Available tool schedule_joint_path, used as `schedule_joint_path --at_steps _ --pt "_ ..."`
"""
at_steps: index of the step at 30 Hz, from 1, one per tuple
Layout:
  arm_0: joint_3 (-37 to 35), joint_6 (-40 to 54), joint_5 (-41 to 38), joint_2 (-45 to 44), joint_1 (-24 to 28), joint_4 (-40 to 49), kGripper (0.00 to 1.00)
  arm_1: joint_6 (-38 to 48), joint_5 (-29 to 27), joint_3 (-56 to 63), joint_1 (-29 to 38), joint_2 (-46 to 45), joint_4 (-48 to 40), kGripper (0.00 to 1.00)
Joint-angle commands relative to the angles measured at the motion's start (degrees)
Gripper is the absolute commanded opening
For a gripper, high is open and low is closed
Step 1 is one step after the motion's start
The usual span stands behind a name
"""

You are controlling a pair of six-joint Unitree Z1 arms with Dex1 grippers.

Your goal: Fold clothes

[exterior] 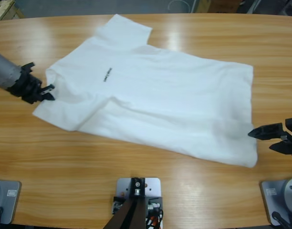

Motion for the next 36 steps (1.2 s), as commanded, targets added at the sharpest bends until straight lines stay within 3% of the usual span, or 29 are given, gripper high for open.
schedule_joint_path --at_steps 1,16,17,18,19,20,26,30,36 --pt "6.96 -3.16 2.71 -8.47 0.84 -0.36 0.000 -0.18 1.58 1.34 0.76 -0.05 -0.98 0.775" --pt "12.36 -9.73 4.34 -10.70 -2.43 -0.52 0.000 -0.09 2.25 1.69 1.85 -2.07 -1.23 0.775" --pt "12.30 -9.73 4.34 -10.97 -2.45 -0.46 0.253 -0.07 2.09 1.41 2.40 -1.99 -1.33 0.775" --pt "12.23 -9.66 4.39 -11.60 -2.54 -0.44 0.693 0.05 1.84 1.09 3.03 -1.86 -1.49 0.775" --pt "11.97 -9.54 4.48 -12.41 -2.91 -0.50 0.897 0.09 1.67 0.76 3.64 -1.63 -1.63 0.775" --pt "11.39 -9.47 4.92 -13.27 -3.40 -0.53 0.980 0.09 1.32 0.44 4.22 -1.28 -1.68 0.775" --pt "6.84 -7.91 11.20 -16.66 -6.00 0.45 0.996 -1.07 -0.11 -1.30 5.28 0.65 -1.68 0.793" --pt "0.44 -3.95 15.70 -16.71 -8.02 6.87 0.996 -2.30 -0.86 -2.97 5.63 2.30 -1.26 0.798" --pt "-6.36 2.15 16.01 -14.38 -12.56 10.52 0.991 -6.19 -0.90 -9.48 7.30 10.18 -0.26 0.798"
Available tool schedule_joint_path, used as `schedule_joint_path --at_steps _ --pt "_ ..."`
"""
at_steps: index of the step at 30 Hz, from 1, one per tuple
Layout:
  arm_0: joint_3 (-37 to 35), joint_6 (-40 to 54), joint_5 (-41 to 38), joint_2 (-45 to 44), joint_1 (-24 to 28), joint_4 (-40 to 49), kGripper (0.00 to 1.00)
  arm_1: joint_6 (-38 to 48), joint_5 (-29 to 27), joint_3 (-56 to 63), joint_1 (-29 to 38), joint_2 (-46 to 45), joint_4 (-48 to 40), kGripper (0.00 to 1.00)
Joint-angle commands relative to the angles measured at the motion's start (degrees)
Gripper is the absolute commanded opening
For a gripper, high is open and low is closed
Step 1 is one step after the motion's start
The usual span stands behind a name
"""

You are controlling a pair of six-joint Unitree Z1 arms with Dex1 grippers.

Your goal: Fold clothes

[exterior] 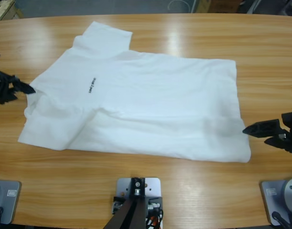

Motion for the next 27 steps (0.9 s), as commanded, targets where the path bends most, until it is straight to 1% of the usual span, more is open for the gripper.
schedule_joint_path --at_steps 1,7,11,16,20,23,25,27 --pt "-6.50 5.42 1.33 2.43 -5.72 4.57 0.991 -3.84 0.33 -6.48 3.38 11.17 0.24 0.798" --pt "-7.06 5.28 1.23 8.78 -10.22 4.54 0.991 -2.24 4.55 -5.83 10.45 20.72 -4.87 0.798" --pt "-8.06 5.23 1.16 11.57 -11.84 4.54 0.991 -0.90 6.20 -2.44 11.87 22.60 -8.00 0.798" --pt "-9.95 5.23 1.07 13.59 -12.15 4.54 0.991 1.21 7.56 3.38 12.03 21.97 -10.60 0.798" --pt "-10.86 5.28 1.00 14.93 -12.17 4.54 0.991 3.21 7.56 6.17 12.03 22.02 -11.48 0.798" --pt "-11.12 5.32 0.98 14.98 -12.87 4.63 0.991 3.23 7.15 5.93 12.12 21.76 -11.30 0.793" --pt "-10.98 5.32 1.07 14.40 -14.03 4.86 0.991 3.63 6.15 5.33 12.56 21.39 -9.04 0.793" --pt "-10.16 5.23 1.07 14.09 -14.19 5.08 0.991 3.69 3.55 6.51 12.56 20.25 -5.24 0.793"
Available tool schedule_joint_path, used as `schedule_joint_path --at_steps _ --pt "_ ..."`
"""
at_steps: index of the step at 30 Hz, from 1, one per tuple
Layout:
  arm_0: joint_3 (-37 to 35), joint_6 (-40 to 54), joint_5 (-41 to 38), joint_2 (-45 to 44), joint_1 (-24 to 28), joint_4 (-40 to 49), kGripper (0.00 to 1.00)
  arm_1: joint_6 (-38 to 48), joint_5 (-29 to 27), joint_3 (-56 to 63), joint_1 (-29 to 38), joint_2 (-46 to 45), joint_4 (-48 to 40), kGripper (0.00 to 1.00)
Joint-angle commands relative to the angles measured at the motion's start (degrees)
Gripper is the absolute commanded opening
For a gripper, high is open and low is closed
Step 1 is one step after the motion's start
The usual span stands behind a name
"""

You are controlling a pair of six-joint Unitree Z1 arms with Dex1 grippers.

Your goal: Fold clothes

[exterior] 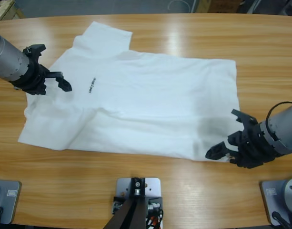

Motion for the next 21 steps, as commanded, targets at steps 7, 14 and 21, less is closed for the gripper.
schedule_joint_path --at_steps 7,14,21 --pt "1.63 0.33 0.22 1.60 -2.55 1.39 0.991 2.90 -8.12 1.11 0.98 -6.25 9.55 0.784" --pt "-4.02 2.96 -4.53 -1.00 4.52 1.23 0.991 -6.82 -14.47 -17.29 -0.57 -12.32 20.57 0.838" --pt "-27.13 15.83 -11.47 8.93 15.93 14.31 0.991 -26.52 -5.12 -29.04 -22.70 -4.74 25.12 0.816"
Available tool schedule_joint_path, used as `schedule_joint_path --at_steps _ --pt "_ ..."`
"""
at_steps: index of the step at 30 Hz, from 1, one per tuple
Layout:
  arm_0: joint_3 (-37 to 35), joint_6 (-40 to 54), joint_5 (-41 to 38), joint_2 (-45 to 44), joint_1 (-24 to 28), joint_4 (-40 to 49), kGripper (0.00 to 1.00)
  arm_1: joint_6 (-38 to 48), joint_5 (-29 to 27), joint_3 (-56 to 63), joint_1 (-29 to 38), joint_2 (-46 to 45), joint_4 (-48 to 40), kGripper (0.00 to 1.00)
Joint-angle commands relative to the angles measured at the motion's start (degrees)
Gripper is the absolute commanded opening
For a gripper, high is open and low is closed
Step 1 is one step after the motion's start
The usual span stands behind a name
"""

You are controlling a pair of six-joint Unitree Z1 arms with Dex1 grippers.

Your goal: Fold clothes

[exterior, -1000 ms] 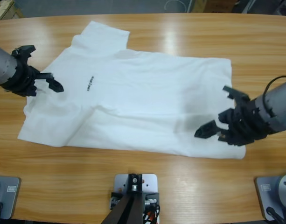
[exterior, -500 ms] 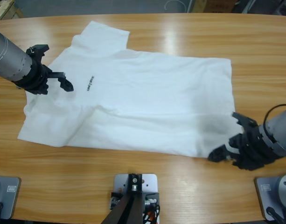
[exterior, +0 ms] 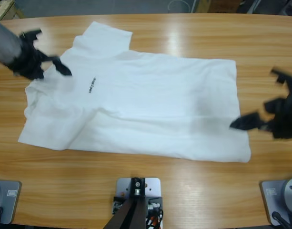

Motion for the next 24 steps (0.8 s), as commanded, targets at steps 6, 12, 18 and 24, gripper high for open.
schedule_joint_path --at_steps 6,12,18,24 --pt "-43.04 12.36 -17.83 22.47 17.65 25.10 0.987 -21.72 11.01 -25.41 -26.53 21.42 11.41 0.820" --pt "-58.63 14.87 -27.83 34.68 23.19 32.98 0.959 -23.95 11.39 -33.25 -31.15 29.29 13.76 0.816" --pt "-68.83 15.59 -31.15 44.77 25.32 36.72 0.950 -23.86 10.11 -32.11 -32.87 31.67 12.11 0.816" --pt "-87.07 15.26 -34.16 55.27 25.77 42.05 0.945 -23.86 10.11 -32.11 -34.15 33.53 10.97 0.816"
